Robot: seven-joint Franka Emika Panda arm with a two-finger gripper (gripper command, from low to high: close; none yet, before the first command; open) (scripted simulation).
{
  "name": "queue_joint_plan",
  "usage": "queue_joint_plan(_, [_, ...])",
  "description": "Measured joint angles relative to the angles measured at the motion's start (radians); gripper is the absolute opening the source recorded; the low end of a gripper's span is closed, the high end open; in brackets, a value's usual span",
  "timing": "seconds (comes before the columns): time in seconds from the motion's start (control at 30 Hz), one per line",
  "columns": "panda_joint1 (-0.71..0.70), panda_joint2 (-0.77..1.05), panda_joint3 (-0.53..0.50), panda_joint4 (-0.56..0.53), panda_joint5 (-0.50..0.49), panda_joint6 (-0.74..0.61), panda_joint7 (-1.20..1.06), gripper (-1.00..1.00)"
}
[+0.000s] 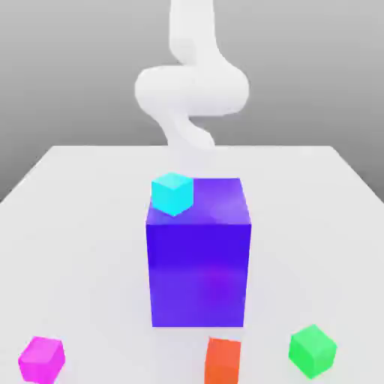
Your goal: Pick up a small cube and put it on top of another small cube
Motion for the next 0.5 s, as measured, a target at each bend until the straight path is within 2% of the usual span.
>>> queue_joint_plan(0.5, [0.026,0.55,-0.226,-0.001,0.173,0.151,-0.252,0.0])
